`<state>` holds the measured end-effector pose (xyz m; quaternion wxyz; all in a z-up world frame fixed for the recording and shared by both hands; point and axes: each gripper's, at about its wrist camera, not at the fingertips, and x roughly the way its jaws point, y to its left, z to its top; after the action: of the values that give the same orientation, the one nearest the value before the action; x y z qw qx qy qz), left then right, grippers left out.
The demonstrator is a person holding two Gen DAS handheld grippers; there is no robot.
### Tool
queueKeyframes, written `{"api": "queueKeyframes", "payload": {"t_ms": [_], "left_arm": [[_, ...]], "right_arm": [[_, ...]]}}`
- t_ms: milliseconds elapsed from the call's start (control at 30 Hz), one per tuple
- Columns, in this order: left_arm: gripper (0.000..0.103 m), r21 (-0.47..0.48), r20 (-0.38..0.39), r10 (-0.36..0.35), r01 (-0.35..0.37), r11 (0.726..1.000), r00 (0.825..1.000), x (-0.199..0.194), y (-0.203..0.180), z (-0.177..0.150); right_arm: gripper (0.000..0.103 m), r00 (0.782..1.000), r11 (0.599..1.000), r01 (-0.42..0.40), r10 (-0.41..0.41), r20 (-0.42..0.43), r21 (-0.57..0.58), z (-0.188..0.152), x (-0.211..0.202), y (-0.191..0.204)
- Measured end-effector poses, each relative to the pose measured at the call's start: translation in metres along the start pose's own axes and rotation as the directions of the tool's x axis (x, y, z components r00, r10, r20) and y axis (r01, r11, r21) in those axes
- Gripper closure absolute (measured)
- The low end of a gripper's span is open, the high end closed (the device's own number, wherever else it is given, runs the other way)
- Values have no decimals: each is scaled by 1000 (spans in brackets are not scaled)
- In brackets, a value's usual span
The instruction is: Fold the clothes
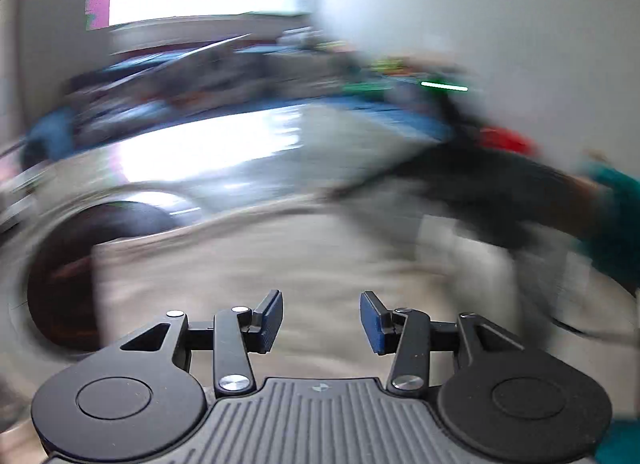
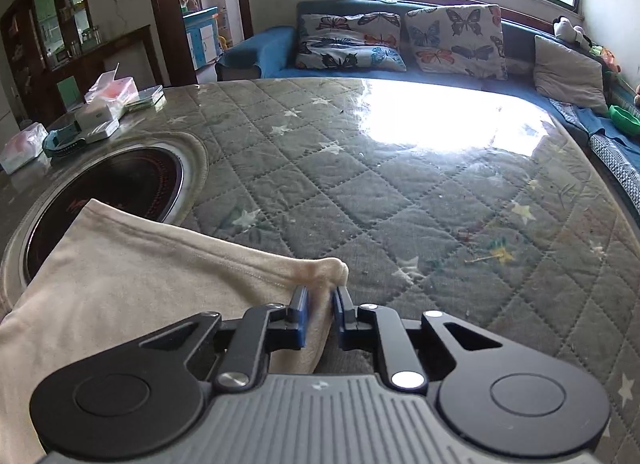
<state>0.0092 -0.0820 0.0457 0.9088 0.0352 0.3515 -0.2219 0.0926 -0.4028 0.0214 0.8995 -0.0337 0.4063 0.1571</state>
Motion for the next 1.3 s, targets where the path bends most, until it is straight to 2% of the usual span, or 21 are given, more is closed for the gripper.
{"api": "queueKeyframes", "payload": {"t_ms": [67, 133, 233, 333, 633, 700, 733, 767, 900, 967, 1033, 1133, 1300], "left_arm": [[57, -53, -43, 112, -115, 992, 993, 15, 26, 7], [57, -87, -86, 202, -210, 974, 976, 30, 48, 11], [57, -110, -117, 269, -282, 953, 956, 41, 71, 13], [57, -107, -118, 308, -321, 941, 944, 46, 84, 17], [59, -93, -151, 341, -357, 929, 928, 80, 99, 41], [73, -72, -134, 332, -343, 937, 934, 84, 98, 42], [79, -57, -126, 342, -351, 935, 931, 86, 98, 43], [92, -44, -119, 353, -360, 932, 928, 88, 98, 44], [99, -3, -83, 415, -417, 909, 906, 97, 102, 52], [99, 10, -73, 442, -442, 897, 894, 105, 105, 57], [99, -13, -90, 442, -444, 896, 893, 109, 110, 60], [94, -42, -79, 438, -442, 896, 895, 90, 115, 56], [83, -89, -60, 434, -438, 895, 899, 58, 124, 49]], "right_arm": [[95, 1000, 1000, 2, -2, 2, -1, 2, 2, 0], [96, 1000, 1000, 7, -7, 4, -5, 5, 4, 1], [97, 1000, 1000, 9, -9, 5, -12, 8, 7, 2], [97, 1000, 999, 20, -19, 7, -26, 13, 11, 6], [98, 999, 999, 29, -28, 22, -36, 27, 25, 9], [98, 999, 999, 28, -28, 23, -36, 30, 29, 9], [98, 999, 999, 29, -28, 25, -39, 32, 31, 9], [98, 999, 999, 32, -31, 27, -41, 33, 32, 9], [99, 998, 997, 51, -49, 39, -52, 41, 39, 9], [99, 997, 996, 63, -60, 42, -56, 45, 44, 9], [99, 997, 996, 72, -70, 40, -59, 49, 50, 9], [97, 996, 994, 83, -80, 39, -74, 52, 55, 9], [89, 995, 989, 83, -75, 66, -122, 48, 34, 15]]}}
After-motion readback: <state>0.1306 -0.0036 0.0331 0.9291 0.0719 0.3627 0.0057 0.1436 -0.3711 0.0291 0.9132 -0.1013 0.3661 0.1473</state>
